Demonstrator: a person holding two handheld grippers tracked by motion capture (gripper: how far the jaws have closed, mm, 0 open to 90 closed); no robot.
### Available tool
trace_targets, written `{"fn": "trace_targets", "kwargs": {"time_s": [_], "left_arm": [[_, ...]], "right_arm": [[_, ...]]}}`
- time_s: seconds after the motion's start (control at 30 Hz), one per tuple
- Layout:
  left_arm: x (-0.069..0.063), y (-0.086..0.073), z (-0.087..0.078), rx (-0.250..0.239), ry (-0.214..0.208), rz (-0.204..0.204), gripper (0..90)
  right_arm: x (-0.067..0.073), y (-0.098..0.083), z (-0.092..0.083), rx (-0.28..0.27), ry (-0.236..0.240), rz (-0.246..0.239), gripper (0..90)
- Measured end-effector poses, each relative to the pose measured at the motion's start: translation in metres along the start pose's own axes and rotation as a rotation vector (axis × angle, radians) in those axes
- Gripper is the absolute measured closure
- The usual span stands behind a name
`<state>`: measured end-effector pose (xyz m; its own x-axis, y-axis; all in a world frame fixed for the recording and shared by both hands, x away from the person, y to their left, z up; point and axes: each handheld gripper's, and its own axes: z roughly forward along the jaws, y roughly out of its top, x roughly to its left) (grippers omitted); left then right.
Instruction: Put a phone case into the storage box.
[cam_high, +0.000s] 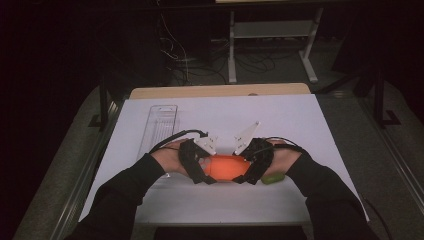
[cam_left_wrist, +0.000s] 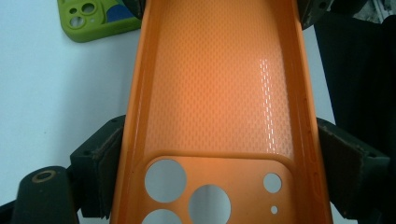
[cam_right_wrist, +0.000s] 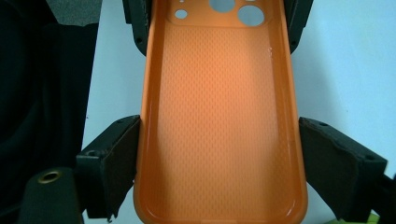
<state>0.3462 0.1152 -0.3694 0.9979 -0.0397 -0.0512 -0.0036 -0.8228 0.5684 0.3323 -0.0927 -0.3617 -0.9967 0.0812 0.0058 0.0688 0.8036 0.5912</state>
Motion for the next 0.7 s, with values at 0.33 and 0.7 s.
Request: {"fn": "trace_targets", "kwargs": {"time_s": [0.33, 0.7], "left_arm": [[-0.0014, -0.0004, 0.0017, 0.006, 0.000, -0.007, 15.5], [-0.0006, -0.0034, -0.0023, 0.006, 0.045, -0.046, 16.0]], "right_arm": [[-0.0004, -0.0008, 0.0016, 0.003, 0.010, 0.005, 14.7], [-0.0044, -0.0024, -0.0049, -0.058, -0.027, 0.045, 3.1]]}}
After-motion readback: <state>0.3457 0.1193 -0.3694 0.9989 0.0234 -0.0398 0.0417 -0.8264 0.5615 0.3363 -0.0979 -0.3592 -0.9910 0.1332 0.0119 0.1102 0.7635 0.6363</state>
